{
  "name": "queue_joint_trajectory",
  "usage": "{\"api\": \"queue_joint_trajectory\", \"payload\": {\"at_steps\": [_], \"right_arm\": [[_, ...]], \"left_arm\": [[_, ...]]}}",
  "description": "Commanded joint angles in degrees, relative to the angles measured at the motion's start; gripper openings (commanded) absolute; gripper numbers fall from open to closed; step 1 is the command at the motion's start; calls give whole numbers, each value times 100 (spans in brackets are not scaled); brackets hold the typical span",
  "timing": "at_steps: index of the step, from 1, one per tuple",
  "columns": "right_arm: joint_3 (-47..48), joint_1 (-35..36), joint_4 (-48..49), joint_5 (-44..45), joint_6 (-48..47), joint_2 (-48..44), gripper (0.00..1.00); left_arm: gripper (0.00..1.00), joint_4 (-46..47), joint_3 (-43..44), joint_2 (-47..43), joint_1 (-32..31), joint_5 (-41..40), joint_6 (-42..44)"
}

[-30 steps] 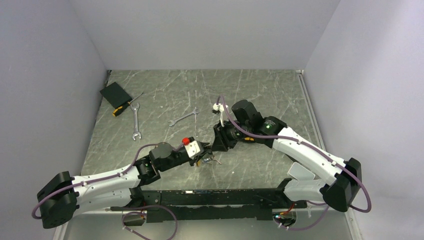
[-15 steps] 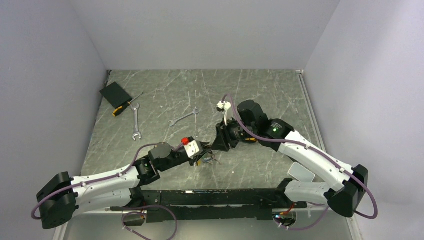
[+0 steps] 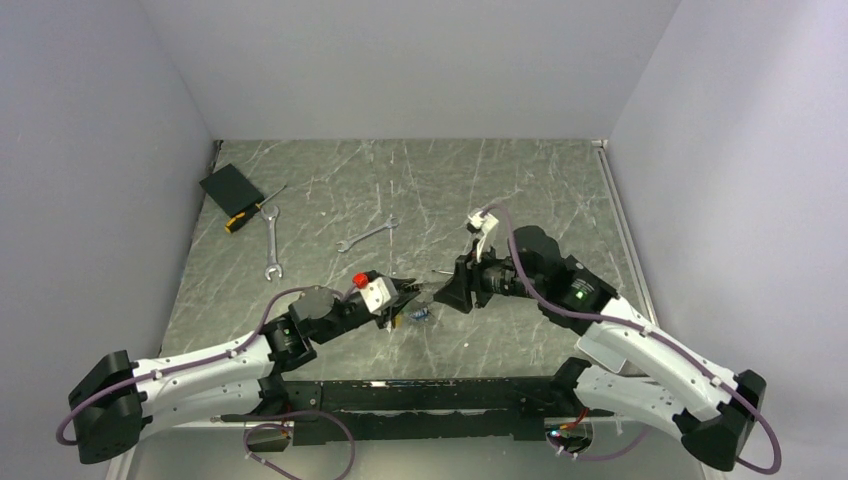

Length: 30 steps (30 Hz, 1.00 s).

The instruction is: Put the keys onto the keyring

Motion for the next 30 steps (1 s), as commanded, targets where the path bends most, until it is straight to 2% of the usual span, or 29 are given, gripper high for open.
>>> {"api": "queue_joint_trajectory", "payload": {"at_steps": [1,4,8,10,13,18,25,30], "right_arm": [[-380,9,1032,427,383,-413,52],[-553,14,1169,634,403,-450,52],[-809,10,1437,794,389,-419,53],[-897,6,1532,819,255,-421,57],[-1074,9,1803,815,64,-477,70],[-1055,8,2019,467,-321,-292,80],[-903,12,2277,-143,-787,-119,79],[-867,14,2104,-437,-928,-300,75]], "left_arm": [[0,843,-7,-167,7,-368,-334],[0,828,4,-153,7,-711,-689],[0,405,158,-223,7,-1341,-1594],[0,264,201,-348,7,-1138,-1821],[0,32,258,-643,7,-756,-1944],[0,-829,521,-1145,14,-354,-1880],[0,-1380,726,-1496,16,174,-2065],[0,-1595,708,-1655,16,-128,-2159]]}}
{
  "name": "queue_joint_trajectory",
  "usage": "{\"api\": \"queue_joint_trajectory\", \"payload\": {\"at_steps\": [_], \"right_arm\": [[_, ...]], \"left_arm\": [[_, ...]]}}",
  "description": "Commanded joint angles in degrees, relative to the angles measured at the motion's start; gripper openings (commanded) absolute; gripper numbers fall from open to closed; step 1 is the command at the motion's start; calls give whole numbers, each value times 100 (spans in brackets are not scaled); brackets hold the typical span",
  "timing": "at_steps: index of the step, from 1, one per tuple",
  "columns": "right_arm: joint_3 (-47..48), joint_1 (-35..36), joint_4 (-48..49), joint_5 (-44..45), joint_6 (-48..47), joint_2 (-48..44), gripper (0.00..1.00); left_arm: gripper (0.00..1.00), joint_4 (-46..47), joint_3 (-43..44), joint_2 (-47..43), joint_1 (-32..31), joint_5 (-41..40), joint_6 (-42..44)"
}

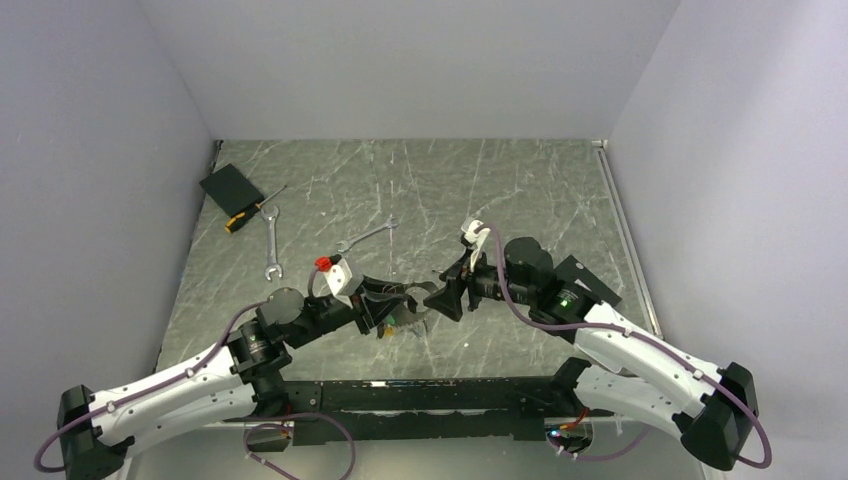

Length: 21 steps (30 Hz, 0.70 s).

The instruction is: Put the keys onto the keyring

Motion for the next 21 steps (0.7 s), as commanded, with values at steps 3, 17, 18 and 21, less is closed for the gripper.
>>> {"api": "queue_joint_trajectory", "payload": {"at_steps": [3,17,18,21], "right_arm": [[178,19,121,-172,-304,-506,75],[-831,814,1960,-443,-502,-782,69],[-921,886,2148,-392,-568,-760,69],[-1138,1007,2633,-147,-731,-637,69]], "left_arm": [[0,191,103,-194,16,-295,-165],[0,646,234,226,16,-471,-6],[0,651,250,225,16,-471,-6],[0,598,307,240,16,-408,2]]}}
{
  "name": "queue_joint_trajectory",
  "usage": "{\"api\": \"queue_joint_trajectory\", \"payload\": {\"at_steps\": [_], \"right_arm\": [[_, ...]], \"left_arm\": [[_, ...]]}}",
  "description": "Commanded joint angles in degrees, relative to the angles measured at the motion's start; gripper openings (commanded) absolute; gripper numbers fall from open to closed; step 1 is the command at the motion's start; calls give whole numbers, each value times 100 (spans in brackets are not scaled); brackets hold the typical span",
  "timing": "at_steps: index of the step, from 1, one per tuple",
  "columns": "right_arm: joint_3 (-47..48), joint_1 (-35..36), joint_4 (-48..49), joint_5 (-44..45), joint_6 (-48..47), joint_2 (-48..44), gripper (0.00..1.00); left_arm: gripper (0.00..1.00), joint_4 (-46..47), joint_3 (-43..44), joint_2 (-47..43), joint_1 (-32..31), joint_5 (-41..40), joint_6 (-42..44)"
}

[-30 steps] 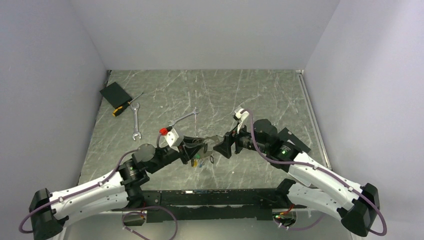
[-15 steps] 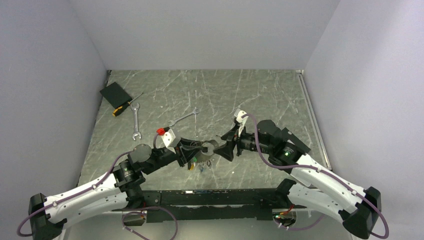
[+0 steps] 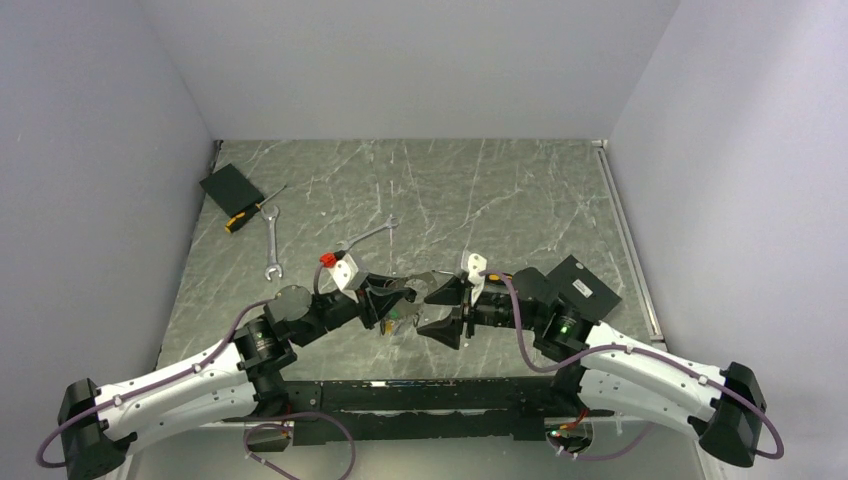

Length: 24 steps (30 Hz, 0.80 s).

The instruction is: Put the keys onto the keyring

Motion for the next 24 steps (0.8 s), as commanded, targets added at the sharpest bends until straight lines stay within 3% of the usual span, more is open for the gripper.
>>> {"api": "queue_joint_trajectory", "payload": {"at_steps": [1,11,24], "right_arm": [[-246,162,1424,251,-400,77,69],[-324,221,1981,741,-927,438,67],[-150,229,2068,986,-939,630,38]], "left_arm": [[0,540,323,-32,16,34,37],[0,620,309,-42,16,205,-15],[0,892,219,93,16,269,-24]]}}
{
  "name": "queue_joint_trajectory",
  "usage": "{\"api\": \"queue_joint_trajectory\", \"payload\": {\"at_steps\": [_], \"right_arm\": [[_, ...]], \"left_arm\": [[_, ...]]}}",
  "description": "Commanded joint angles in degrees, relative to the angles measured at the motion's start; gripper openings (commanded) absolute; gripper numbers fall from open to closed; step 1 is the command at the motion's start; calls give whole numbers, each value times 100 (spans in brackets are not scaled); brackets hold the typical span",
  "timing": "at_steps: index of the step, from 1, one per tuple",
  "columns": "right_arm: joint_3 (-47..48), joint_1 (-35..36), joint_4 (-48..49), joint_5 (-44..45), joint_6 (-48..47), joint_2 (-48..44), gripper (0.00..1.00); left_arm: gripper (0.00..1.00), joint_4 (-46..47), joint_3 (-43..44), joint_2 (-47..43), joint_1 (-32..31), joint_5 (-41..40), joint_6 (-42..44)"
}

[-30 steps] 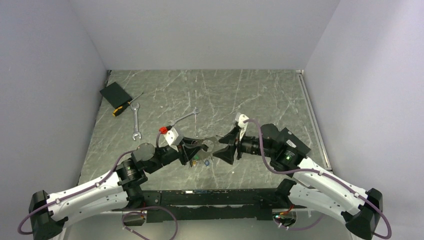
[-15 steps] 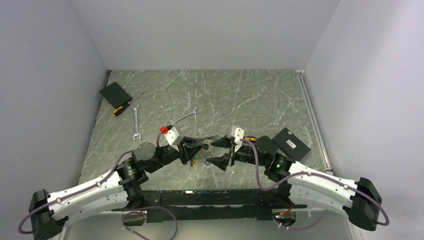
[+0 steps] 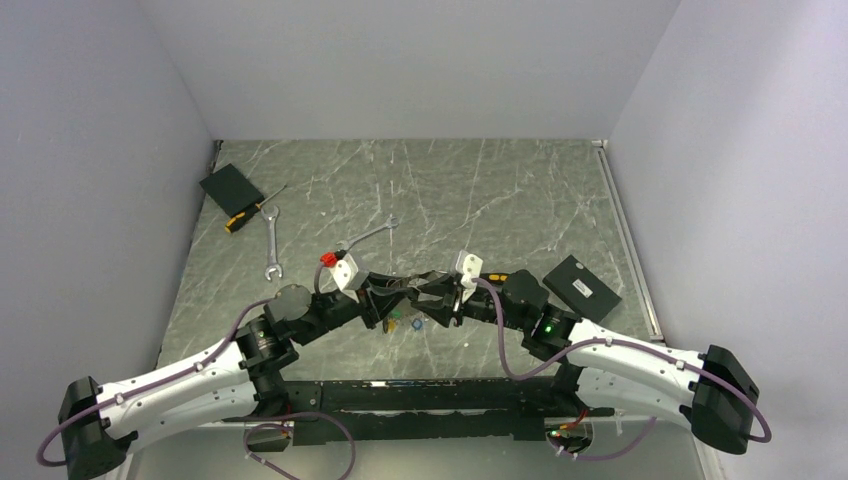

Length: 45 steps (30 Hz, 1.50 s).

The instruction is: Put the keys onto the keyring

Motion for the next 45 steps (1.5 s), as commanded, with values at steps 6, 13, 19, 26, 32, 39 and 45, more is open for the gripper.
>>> {"api": "queue_joint_trajectory", "payload": {"at_steps": [6,13,19,26,32,39,45], "right_arm": [[370,39,466,126,-101,56,37],[560,40,236,58,-180,259,11],[1195,40,-1023,57,-160,185,0],[3236,44,-4583,-23,38,816,0],[4735,38,-6486,12,-13,1593,0],[5560,5,-7134,-786,43,2219,0],[6414,-11,-7749,-397,27,2873,0]], "left_arm": [[0,821,133,61,17,103,-51],[0,868,79,30,18,91,-45],[0,749,-48,-66,16,-8,209],[0,1205,-563,-85,16,-7,894],[0,1379,-715,-169,16,-236,1356],[0,795,-649,-430,16,-643,1713],[33,210,-555,-855,16,-1038,1701]]}}
